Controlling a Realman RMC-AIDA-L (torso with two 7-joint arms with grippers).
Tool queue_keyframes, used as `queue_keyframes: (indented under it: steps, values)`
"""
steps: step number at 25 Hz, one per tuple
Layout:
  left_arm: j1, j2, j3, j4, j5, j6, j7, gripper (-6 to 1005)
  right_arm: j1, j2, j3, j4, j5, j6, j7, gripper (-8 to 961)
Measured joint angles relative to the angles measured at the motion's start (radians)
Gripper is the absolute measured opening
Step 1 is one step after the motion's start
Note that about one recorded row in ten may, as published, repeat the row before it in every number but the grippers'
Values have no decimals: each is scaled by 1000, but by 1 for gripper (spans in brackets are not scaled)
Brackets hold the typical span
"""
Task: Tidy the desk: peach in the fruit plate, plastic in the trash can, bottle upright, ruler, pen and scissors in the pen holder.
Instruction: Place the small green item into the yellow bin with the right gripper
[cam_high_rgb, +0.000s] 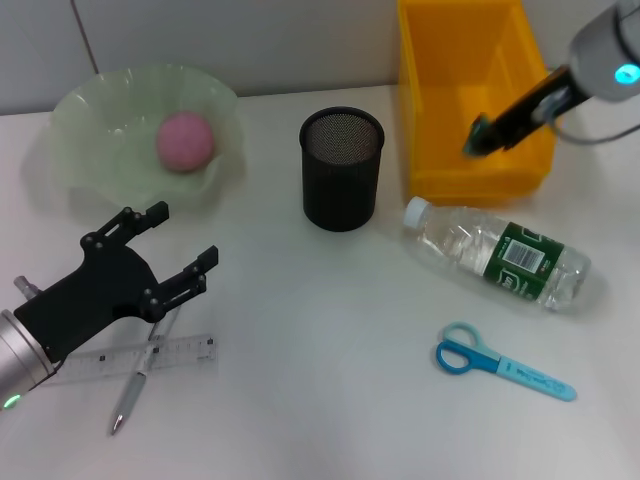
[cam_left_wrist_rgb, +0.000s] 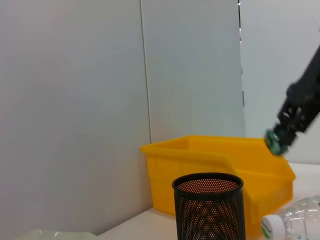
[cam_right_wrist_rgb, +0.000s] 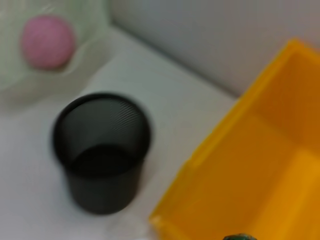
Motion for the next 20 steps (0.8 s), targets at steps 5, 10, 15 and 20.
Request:
queue_keyframes:
  steps: [5,10,15,20]
  values:
    - [0,-2,0,0,2,-1,1,813,-22,0,29,-12,-66,122,1,455]
    - [0,-3,0,0,2,-1,1,813,-35,2,18,70,-90,289,1,472]
    - [0,-4,0,0,2,-1,1,812,-29,2,7,153,-89,386,3,489]
    - [1,-4,0,0,2,3,1,812,-23,1,-5,164,-89,387,4,641]
